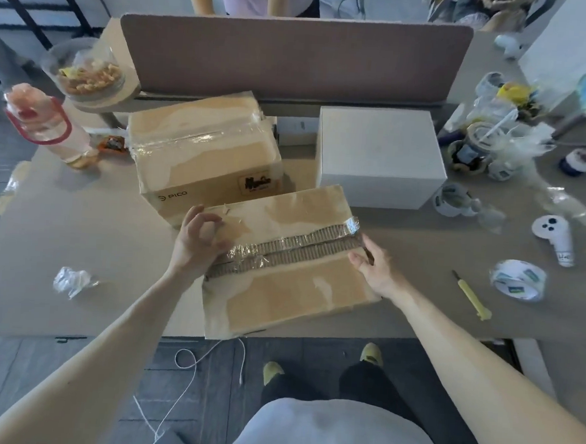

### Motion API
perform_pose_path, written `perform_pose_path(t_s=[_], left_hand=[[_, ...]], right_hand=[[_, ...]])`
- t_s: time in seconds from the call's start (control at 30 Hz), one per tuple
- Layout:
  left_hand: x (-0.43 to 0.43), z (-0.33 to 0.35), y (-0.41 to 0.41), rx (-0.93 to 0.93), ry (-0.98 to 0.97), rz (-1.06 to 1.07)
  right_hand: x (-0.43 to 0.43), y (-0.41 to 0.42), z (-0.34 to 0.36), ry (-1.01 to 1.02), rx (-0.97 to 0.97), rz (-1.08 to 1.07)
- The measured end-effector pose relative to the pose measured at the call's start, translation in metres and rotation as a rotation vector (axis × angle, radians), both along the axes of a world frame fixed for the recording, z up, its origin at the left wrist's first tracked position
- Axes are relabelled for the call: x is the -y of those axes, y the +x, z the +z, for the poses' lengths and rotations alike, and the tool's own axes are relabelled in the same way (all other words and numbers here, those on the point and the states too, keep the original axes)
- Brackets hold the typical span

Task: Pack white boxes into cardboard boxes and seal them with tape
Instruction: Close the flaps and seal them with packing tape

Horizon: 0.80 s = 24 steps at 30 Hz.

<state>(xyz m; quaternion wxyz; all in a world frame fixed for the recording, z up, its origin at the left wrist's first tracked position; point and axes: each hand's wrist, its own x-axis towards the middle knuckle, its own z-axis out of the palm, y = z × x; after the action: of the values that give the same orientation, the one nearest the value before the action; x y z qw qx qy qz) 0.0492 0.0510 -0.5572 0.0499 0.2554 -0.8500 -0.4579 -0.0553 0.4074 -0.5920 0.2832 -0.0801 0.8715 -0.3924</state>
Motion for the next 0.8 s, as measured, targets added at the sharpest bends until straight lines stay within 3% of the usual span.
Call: perform_pose_path(t_s=[0.13, 0.3, 0.47, 0.6, 0.7, 0.8], left_hand=[[-0.044, 0.001, -0.036, 0.003, -0.040, -0.067], [-0.096, -0.007, -0.072, -0.006, -0.082, -0.170], [-0.147, -0.005, -0.100, -0.052, -0.127, -0.232], [-0.177, 0.000, -0.116, 0.012, -0.176, -0.282], [-0.197, 0.005, -0.122, 0.184, -0.456, -0.329], [-0.227, 0.007, -0.125, 0.180, -0.712, -0.422]], right_hand=[[-0.048, -0.003, 0.007, -0.016, -0.009, -0.062], [-0.096, -0.012, 0.036, 0.134, -0.052, -0.137], [-0.145, -0.025, 0.048, 0.092, -0.028, -0.193], [-0.173, -0.035, 0.054, 0.076, -0.054, -0.208], [-0.192, -0.044, 0.047, 0.038, -0.060, -0.175], [-0.217, -0.064, 0.034, 0.067, -0.240, -0.189]])
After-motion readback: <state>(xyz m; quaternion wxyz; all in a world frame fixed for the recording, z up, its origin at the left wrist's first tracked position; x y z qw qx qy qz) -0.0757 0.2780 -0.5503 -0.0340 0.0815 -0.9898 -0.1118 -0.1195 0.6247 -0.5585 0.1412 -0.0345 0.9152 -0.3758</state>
